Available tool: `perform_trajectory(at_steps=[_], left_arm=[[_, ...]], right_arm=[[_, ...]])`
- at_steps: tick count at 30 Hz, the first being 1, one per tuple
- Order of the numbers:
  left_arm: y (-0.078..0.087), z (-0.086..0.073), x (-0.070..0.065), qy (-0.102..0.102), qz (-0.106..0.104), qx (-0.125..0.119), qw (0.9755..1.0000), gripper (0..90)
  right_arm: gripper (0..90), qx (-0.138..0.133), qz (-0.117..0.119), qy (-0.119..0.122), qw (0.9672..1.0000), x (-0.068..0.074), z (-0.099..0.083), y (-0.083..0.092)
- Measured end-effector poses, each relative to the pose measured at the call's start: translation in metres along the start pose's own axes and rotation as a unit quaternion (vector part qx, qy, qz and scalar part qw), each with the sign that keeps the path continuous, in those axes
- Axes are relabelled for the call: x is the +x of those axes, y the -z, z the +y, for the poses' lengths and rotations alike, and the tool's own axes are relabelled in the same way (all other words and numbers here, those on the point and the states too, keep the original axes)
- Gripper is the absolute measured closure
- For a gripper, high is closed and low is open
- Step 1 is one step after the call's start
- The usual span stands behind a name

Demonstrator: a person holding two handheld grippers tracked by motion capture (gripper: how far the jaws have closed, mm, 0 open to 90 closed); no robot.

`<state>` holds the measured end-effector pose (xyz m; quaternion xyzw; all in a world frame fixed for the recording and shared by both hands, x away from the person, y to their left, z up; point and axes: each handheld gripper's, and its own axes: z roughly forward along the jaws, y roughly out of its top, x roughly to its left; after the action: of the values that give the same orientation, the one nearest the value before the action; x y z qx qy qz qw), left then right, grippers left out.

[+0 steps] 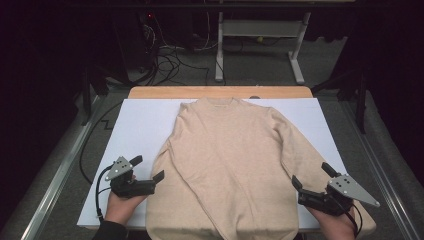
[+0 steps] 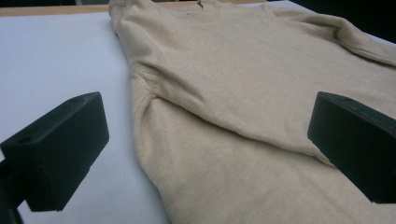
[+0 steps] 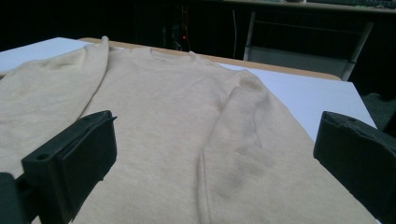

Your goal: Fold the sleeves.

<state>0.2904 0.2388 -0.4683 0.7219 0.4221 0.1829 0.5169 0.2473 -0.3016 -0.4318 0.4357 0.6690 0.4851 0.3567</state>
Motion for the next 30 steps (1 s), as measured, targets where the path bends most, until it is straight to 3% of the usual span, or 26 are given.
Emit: perform_trajectory(at_steps=[4, 8, 23, 30], left_arm=[[-0.001, -0.002, 0.0, -0.001, -0.004, 0.004, 1.0, 0.0], [-0.003, -0.003, -0.003, -0.016, -0.003, 0.012, 0.9998, 0.0], [-0.002, -0.004, -0.001, -0.006, 0.008, 0.007, 0.9999, 0.0], [-0.003, -0.005, -0.002, -0.003, 0.007, 0.01, 0.9999, 0.0]], right_arm=[[0.1, 0.008, -0.007, -0.005, 0.9999, -0.006, -0.001, 0.007], [0.1, 0.011, -0.017, -0.009, 0.9998, -0.016, -0.003, 0.014], [0.1, 0.03, -0.056, -0.024, 0.9977, -0.052, -0.017, 0.033], [0.1, 0.042, -0.065, -0.03, 0.9965, -0.062, -0.022, 0.036]])
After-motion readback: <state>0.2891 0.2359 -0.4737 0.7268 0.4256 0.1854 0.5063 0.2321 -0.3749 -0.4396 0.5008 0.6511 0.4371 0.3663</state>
